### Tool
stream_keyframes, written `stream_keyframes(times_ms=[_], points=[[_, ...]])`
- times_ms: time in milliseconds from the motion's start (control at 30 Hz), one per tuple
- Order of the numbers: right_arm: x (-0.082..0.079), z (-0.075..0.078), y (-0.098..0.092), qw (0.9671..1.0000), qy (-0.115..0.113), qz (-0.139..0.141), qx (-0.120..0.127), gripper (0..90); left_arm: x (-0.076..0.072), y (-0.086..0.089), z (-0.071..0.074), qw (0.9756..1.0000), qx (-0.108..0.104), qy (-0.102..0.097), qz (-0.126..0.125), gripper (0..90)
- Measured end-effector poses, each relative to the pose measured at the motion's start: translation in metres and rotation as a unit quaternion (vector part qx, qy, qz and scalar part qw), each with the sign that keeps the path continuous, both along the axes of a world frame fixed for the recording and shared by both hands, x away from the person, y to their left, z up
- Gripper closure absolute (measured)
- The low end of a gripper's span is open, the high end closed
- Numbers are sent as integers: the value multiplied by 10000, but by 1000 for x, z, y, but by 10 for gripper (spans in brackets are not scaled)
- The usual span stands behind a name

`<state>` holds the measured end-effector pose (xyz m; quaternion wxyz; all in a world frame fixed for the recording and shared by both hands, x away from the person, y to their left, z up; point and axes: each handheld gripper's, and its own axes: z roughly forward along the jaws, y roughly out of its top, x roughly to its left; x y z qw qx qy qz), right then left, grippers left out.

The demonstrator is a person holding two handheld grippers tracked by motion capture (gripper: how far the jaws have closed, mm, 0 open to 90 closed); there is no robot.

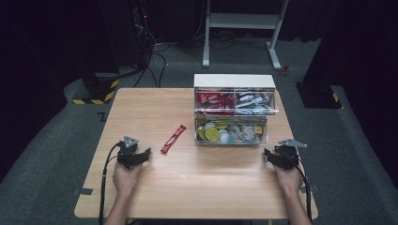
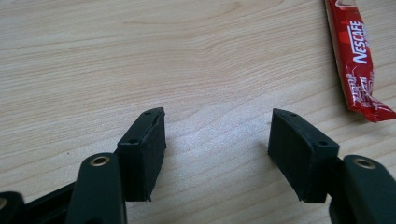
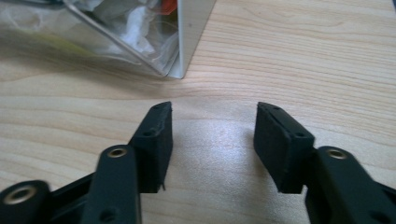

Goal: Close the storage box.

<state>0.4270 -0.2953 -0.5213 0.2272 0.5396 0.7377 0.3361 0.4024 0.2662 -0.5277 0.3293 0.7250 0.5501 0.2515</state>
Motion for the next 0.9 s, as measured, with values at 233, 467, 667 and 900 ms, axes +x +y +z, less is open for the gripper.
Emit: stream_keyframes(times_ms=[233,467,667,900], points=[[-1,-1,3,9997,9,-90,-214,383,0,0,0,10000,-9,8,-7,363],[-1,-1,4,9997,14,-131,-217,375,0,0,0,10000,1,-6,-5,363],[-1,-1,4,9997,19,-105,-218,367,0,0,0,10000,3,-7,-5,362],[-1,-1,4,9997,18,-104,-221,367,0,0,0,10000,6,-8,-5,363]])
